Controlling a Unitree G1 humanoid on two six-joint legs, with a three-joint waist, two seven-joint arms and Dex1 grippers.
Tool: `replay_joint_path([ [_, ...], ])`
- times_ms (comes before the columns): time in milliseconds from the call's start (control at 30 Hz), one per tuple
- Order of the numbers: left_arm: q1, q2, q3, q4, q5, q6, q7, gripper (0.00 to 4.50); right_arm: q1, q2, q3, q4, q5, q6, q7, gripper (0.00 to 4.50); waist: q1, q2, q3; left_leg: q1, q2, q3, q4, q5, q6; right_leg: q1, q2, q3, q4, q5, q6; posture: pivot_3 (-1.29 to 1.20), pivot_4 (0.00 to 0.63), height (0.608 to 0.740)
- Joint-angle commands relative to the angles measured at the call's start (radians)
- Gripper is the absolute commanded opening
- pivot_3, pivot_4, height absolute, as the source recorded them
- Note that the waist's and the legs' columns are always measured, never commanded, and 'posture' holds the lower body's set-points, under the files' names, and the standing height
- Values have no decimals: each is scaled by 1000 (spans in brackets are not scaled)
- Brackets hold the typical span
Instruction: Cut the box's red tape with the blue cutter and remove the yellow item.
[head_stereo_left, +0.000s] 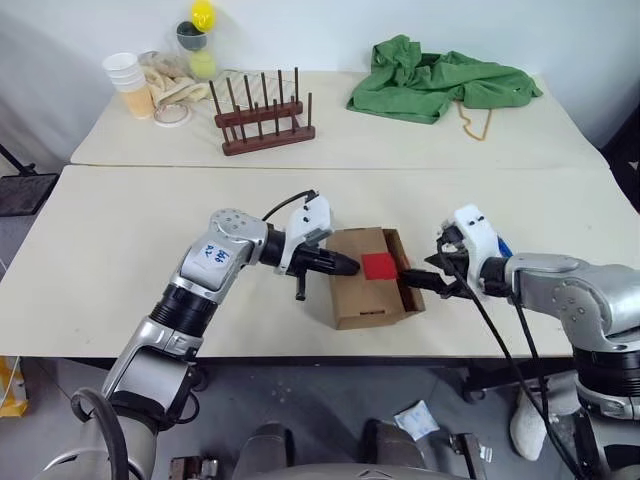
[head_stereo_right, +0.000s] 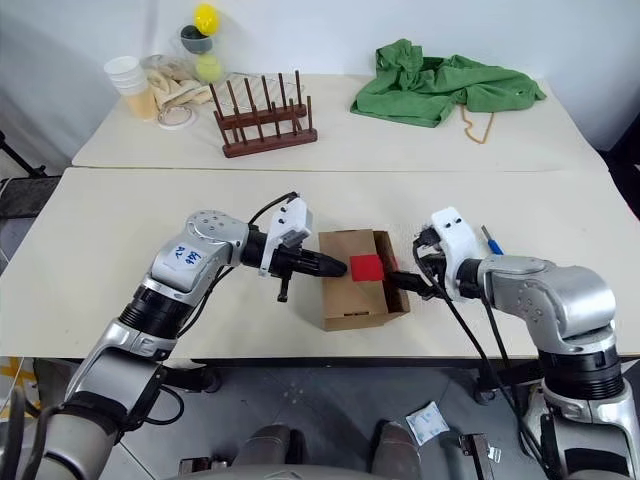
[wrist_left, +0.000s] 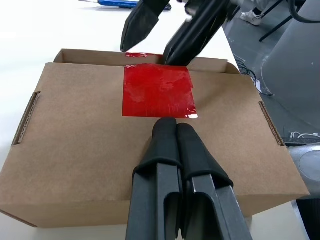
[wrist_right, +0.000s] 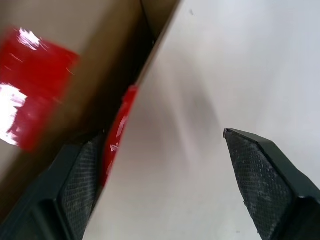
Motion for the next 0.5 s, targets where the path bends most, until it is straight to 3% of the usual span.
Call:
replay_joint_path([
  [33,18,3,-5,-16,11,-3,5,0,20,-35,25,-33,-47,-56,9,3950,1,0,0,0,0,0,0,0,0,0,0,0,0,0,0,0,150,740],
  [367,21,7,-2,-19,12,-1,5,0,96,-74,174,-34,-224,-324,66,3950,0,0,0,0,0,0,0,0,0,0,0,0,0,0,0,0,150,740],
  [500,22,11,-1,-22,11,1,3,0,102,-46,142,-30,-223,-327,68,3950,-1,0,0,0,0,0,0,0,0,0,0,0,0,0,0,0,150,740],
])
